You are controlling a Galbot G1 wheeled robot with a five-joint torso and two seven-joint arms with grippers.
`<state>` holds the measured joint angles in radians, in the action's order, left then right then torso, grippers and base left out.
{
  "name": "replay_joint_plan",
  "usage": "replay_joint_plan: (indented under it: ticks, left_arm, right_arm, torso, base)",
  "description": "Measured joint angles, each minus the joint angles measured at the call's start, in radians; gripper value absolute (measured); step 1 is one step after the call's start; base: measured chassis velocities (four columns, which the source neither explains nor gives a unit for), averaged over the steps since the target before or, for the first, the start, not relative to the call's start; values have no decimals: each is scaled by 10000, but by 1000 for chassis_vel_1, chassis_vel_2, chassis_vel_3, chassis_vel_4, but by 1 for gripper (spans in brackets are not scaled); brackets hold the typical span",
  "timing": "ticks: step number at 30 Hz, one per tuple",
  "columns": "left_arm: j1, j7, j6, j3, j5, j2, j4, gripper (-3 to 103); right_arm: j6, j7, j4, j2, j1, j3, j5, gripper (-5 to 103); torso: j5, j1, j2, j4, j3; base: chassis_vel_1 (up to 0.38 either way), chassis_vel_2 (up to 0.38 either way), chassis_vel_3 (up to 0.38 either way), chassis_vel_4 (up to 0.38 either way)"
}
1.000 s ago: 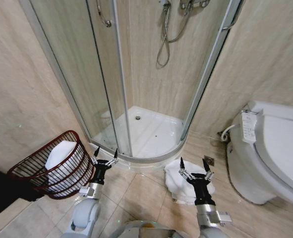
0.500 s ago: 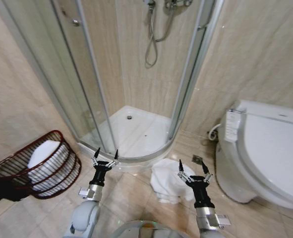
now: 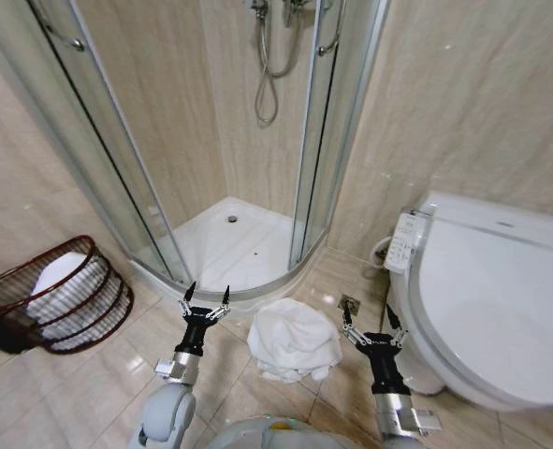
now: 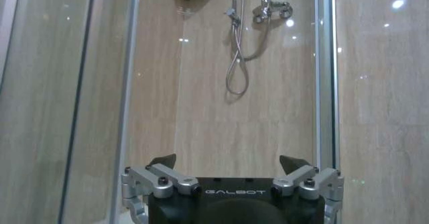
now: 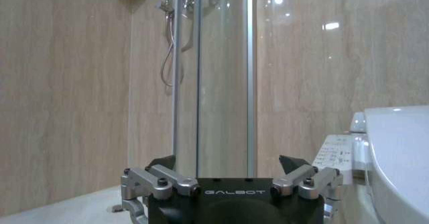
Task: Discard the used towel into the hamper.
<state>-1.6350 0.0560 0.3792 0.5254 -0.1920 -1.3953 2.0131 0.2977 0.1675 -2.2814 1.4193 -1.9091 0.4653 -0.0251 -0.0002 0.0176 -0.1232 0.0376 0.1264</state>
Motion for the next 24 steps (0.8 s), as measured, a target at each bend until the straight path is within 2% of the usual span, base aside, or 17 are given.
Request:
replay_joint_plan:
  ticks: [9,17,24]
  left_arm:
    - [84,-4,27,-9,-28,18,-86,100]
    - [105,-3,30,-16,-123,58,-88,100]
    - [133,-428,-225,-20,-348,105,-53,100]
  right_arm:
    - [-193,-100,87,-61,197,27,-157,100]
    - [-265,-56,165,-5,188,-27,-41,100]
    - [-411,-155,244,63,88,-65,116,100]
  torso:
    - [1,0,0,0,0]
    - [3,0,0,1,0]
    - [0,2,1,1,3]
  base:
    - [32,21,-35,-29]
    - [-106,56,88,-68]
    - [-77,81,70,-78]
